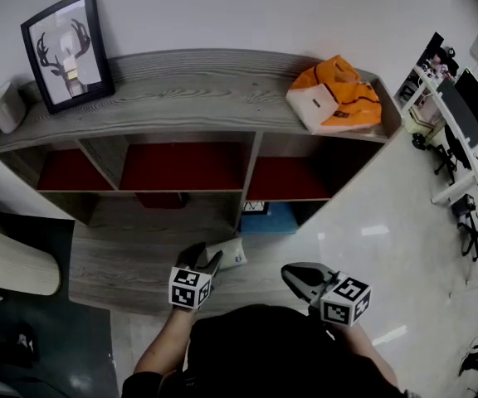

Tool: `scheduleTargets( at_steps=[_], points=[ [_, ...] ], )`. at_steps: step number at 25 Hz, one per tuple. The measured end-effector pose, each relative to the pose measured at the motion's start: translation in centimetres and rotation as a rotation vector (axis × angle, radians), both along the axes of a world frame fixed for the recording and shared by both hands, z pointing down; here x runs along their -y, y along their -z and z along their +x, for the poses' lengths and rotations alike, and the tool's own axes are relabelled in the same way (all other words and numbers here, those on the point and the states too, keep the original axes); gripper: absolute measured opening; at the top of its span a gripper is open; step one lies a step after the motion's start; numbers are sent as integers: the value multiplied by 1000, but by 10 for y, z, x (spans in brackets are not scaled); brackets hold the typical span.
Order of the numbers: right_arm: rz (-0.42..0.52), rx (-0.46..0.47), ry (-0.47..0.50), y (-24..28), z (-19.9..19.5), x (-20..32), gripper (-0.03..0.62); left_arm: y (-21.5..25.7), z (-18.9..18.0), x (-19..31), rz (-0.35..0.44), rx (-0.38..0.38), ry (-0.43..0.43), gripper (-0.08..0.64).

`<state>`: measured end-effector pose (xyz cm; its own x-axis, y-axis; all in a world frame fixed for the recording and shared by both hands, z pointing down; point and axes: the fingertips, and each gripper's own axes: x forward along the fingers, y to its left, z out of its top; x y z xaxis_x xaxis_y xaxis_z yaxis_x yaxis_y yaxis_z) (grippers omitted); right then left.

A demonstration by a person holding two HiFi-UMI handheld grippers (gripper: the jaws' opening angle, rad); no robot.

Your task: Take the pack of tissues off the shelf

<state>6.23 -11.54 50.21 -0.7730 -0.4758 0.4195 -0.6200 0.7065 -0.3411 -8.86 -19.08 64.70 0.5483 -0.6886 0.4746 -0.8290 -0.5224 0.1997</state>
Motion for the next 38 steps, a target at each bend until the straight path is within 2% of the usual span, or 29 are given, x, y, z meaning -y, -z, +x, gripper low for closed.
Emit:
scheduleTargets(
  at_steps=[4,8,12,18,21,26,31,38],
  points=[
    [14,17,-8,10,2,4,18,37,17,-6,38,-59,-67,213],
    [67,34,-11,30,7,13,18,83,32,-7,115,-66,-123,190],
    [122,58,-16,53,15,20,18,124,35,-8,169,-67,-124,159],
    [212,97,-17,84,21,32,20,166,41,-11,189,-103,-126,61],
    [251,110,-27,96,25,36,20,188,46,-18,217,-95,-139,38],
    [350,66,18,115,18,38,20,217,52,-28,272,-72,-167,20],
    [435,115,63,149,5,39,20,243,51,-38,300,-103,-156,15],
    [558,45,94,187,-1,50,21,284,57,-42,389,-112,-190,15]
  ],
)
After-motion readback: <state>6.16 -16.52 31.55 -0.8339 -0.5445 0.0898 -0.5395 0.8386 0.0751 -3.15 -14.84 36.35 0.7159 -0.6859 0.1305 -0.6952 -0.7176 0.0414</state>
